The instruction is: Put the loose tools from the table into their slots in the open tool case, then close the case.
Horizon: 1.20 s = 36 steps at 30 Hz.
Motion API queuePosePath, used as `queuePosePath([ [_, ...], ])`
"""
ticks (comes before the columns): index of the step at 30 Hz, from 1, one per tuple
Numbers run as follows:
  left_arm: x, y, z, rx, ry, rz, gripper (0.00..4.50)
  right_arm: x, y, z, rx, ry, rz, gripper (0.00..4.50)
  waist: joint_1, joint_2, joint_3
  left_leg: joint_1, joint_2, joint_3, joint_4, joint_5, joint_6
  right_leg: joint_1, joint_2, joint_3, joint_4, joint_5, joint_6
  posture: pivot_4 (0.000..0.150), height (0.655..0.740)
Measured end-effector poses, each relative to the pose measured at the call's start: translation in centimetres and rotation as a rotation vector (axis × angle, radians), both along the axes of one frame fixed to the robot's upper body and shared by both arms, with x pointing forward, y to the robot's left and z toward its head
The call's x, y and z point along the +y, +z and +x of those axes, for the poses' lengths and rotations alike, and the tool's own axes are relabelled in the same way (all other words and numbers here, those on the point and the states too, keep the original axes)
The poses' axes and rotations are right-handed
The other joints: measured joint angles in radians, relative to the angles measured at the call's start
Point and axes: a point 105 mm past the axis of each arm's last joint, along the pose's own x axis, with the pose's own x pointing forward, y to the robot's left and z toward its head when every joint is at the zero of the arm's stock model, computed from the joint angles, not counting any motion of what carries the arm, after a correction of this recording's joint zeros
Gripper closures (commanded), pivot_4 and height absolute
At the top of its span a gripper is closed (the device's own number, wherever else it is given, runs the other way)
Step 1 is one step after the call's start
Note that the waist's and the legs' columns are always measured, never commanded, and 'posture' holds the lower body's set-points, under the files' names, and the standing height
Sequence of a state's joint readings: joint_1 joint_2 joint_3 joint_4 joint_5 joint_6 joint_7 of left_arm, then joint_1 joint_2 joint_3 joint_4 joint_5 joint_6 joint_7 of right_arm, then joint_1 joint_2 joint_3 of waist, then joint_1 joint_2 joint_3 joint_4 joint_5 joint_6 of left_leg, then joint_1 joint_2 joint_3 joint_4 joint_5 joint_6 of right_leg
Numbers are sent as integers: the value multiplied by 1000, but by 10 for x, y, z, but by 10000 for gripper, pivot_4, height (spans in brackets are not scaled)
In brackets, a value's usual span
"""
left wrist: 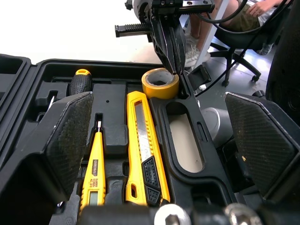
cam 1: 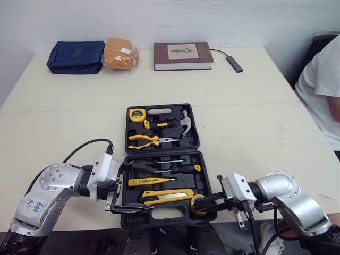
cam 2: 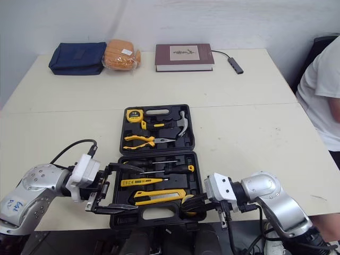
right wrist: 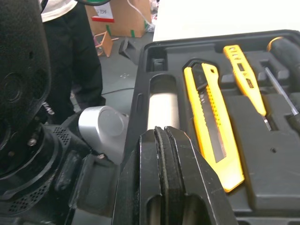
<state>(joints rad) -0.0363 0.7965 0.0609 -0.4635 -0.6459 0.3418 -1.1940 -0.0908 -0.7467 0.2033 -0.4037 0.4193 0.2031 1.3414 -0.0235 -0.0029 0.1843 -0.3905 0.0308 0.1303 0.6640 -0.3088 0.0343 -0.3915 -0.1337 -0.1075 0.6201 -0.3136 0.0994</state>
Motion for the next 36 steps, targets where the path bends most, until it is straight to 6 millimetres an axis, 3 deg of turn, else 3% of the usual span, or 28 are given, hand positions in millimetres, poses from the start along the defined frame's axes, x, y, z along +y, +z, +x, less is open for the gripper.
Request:
queuePosePath([
  [11,0,1,1,0,4,1,0,2,-26,0,-33,36,-63,44622,0,-1,-1,1,0,0,0,0,0,1,0,0,0,0,0,1500,7400],
  [22,2,-3,3,-9,23,20,0,4,-28,8,-8,0,-72,44622,0,-9,-5,6,1,-3,0,-2,-4,6,-2,-1,-1,0,0,1500,7400],
  [29,7,-8,11,-23,72,30,0,11,-29,13,54,-10,-96,44622,-4,-10,-7,19,2,-5,-6,-5,-5,16,-2,-2,-1,-2,-6,1500,7400],
  [36,8,-9,16,-58,118,18,0,6,-25,13,92,-46,-43,44622,0,-8,-5,19,1,-5,-14,-1,-8,14,-2,-4,-1,-3,-8,1500,7400],
])
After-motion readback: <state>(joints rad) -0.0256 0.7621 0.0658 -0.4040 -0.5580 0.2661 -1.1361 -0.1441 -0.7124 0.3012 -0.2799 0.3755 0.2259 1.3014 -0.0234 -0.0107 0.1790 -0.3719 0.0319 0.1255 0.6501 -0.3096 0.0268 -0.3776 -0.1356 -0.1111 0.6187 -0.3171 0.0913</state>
